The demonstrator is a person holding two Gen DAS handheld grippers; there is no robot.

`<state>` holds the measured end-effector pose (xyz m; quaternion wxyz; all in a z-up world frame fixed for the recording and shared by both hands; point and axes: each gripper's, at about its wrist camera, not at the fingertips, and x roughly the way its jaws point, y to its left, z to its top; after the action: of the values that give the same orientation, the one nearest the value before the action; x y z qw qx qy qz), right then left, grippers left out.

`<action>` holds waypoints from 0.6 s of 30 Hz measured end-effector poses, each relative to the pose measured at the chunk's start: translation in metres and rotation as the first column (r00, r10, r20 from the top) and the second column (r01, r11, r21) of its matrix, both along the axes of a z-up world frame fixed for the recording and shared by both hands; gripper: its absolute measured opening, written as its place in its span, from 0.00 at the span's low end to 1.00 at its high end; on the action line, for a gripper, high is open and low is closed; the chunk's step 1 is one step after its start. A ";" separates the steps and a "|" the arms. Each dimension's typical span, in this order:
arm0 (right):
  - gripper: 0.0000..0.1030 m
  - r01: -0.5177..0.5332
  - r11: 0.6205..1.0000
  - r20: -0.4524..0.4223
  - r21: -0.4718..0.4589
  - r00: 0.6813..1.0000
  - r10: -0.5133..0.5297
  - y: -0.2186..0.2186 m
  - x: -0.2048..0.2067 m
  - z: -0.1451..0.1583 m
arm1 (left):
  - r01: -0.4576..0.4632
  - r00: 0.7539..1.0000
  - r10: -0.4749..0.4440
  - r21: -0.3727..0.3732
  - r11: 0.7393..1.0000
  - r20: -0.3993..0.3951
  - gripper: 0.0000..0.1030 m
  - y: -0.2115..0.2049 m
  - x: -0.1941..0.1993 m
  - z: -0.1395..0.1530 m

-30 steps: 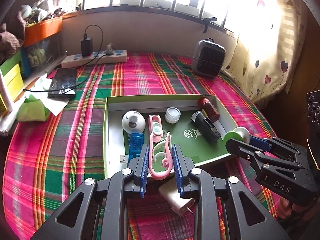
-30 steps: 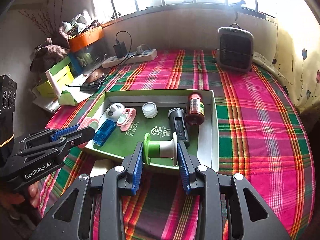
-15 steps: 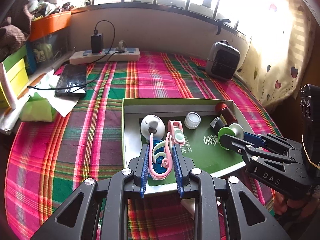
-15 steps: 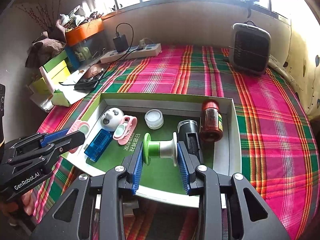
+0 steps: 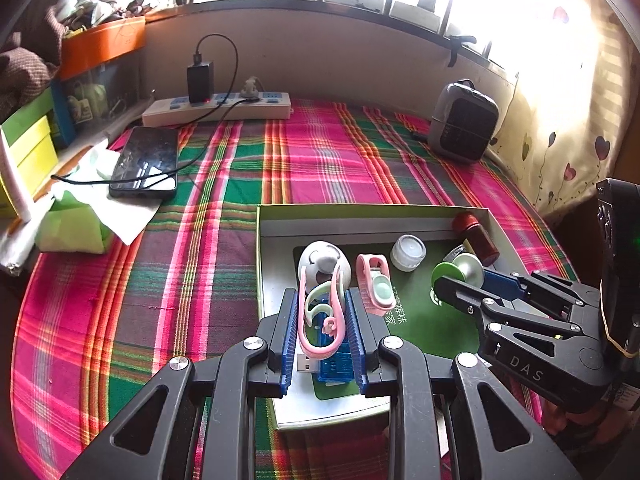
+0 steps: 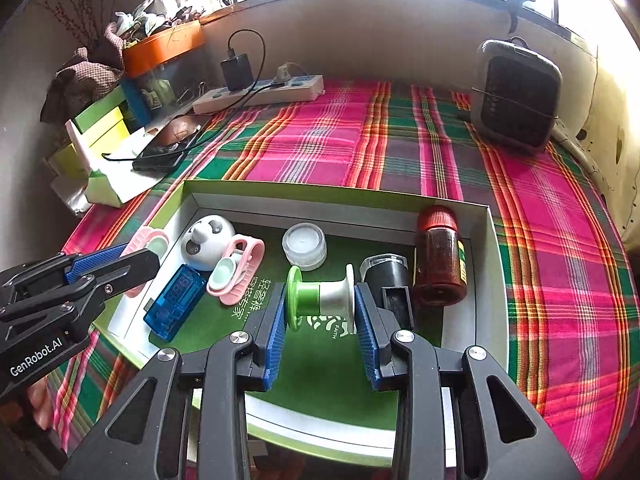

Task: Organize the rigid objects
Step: 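Carry the green-and-white spool and pink hook clip over the green tray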

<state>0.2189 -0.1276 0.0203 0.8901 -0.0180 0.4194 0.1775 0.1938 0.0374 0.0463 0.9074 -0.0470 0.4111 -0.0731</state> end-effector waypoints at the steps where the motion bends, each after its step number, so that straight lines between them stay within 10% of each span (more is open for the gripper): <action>1: 0.33 0.000 1.000 0.003 -0.005 1.000 0.000 0.001 0.001 -0.001 | 0.001 1.000 -0.001 0.002 1.000 -0.001 0.22 0.000 0.001 -0.001; 18: 0.33 -0.008 0.999 0.025 -0.039 1.000 0.009 0.011 0.014 -0.005 | -0.003 0.999 0.003 0.004 1.000 -0.036 0.22 -0.001 0.015 -0.014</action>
<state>0.2330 -0.1170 0.0153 0.8941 -0.0394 0.4113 0.1728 0.2092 0.0366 0.0319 0.9001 -0.0470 0.4275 -0.0702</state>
